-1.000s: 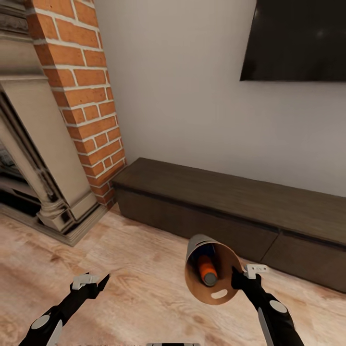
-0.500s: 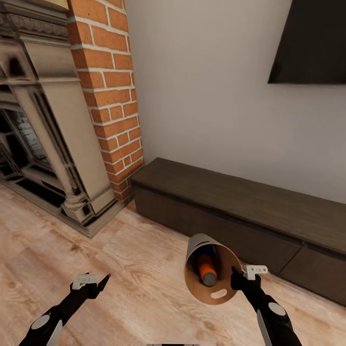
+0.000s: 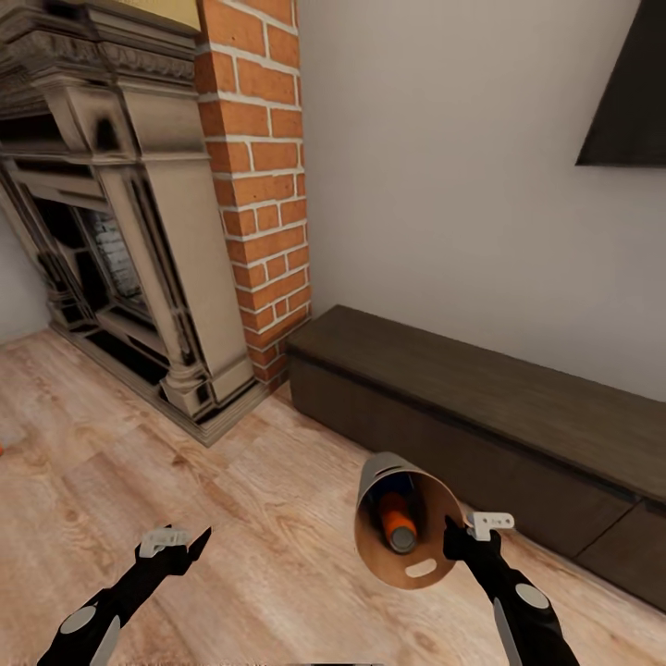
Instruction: Put the three can of soda from the living room inside the tash can in the kitchen.
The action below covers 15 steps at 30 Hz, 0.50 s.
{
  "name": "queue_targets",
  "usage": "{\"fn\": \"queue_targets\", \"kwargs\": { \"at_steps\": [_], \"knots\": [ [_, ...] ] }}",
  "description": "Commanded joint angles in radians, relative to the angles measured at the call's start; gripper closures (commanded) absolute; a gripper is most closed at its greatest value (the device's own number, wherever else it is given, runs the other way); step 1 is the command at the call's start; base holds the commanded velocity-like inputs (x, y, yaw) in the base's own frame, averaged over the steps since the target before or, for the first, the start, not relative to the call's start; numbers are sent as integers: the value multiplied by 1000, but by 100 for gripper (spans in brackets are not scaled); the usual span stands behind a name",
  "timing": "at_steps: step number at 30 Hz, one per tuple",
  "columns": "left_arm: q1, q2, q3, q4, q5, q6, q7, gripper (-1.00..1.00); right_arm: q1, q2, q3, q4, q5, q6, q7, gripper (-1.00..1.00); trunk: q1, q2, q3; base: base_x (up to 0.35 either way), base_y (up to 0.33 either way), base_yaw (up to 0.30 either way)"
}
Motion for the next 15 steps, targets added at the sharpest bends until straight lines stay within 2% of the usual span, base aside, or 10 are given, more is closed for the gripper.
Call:
{"fn": "queue_targets", "kwargs": {
  "at_steps": [1,9,15],
  "knots": [
    [0,0,0,0,0,0,0,-100,0,0,1,0,-10,1,5,100,0,0,1,0,0,247],
    [0,0,0,1,-1,0,0,-100,0,1,1,4,-10,-2,5,100,0,0,4,0,0,239],
    [0,0,0,2,-2,0,0,-100,0,1,-1,6,-11,-4,18,100,0,0,4,0,0,80]
  ]
}}
